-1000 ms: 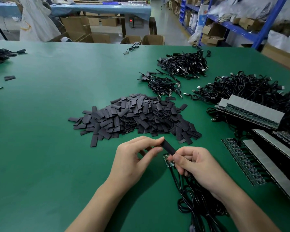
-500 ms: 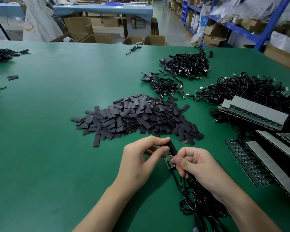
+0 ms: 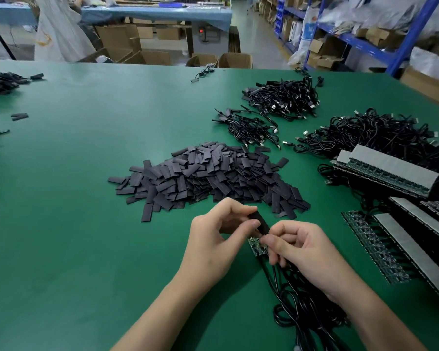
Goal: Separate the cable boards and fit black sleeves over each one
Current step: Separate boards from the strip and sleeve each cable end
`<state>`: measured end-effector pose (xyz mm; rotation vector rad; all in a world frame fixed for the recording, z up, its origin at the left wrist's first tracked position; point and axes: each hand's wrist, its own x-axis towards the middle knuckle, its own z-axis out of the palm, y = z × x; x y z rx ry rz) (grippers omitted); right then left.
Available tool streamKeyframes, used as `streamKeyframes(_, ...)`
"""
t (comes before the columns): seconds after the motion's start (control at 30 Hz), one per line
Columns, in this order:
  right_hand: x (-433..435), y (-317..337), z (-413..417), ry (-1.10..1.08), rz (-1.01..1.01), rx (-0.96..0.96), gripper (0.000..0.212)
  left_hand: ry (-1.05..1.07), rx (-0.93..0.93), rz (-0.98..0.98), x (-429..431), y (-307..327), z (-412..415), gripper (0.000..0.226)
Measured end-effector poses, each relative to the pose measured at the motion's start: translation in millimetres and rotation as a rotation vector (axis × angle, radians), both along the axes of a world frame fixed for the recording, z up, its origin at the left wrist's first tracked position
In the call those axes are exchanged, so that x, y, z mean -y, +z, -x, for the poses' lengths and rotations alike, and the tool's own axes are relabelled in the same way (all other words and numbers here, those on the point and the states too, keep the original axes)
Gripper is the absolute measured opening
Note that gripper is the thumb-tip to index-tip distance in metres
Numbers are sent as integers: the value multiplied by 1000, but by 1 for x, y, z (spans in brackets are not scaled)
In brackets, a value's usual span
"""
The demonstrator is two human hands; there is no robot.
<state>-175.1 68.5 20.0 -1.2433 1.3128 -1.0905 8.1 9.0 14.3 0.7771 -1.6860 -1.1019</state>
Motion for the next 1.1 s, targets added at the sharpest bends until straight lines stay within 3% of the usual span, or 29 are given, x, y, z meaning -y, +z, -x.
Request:
streamKeyframes(0.17, -5, 5, 22, 46, 38, -321, 32, 67, -310, -264, 7, 5, -2, 13)
streamKeyframes(0.3, -6, 6, 23, 78, 84, -349, 37, 84, -353, -351, 11, 4, -5, 15)
streamKeyframes(0.4, -5, 6, 28, -10, 70, -265, 33, 112, -68, -255, 10, -1, -7, 26)
streamKeyframes(0.53, -2, 11, 31, -144, 116, -168, 17, 96, 669, 204, 4, -8, -7, 59)
streamKeyframes(0.63, 10, 20, 35, -243, 122, -220, 16, 43, 900, 291, -1, -9, -4, 74)
streamKeyframes(0.9, 129, 67, 53, -402, 247, -838, 14, -50, 745, 235, -1, -6, -1, 48)
streamKeyframes(1.0, 199, 95, 48, -412, 283, -950, 14, -77, 579, 71, -1, -3, -1, 31)
streamKeyframes(1.1, 242, 116, 39, -416, 240, -1043, 30, -80, 360, -150, 1, -4, -4, 20)
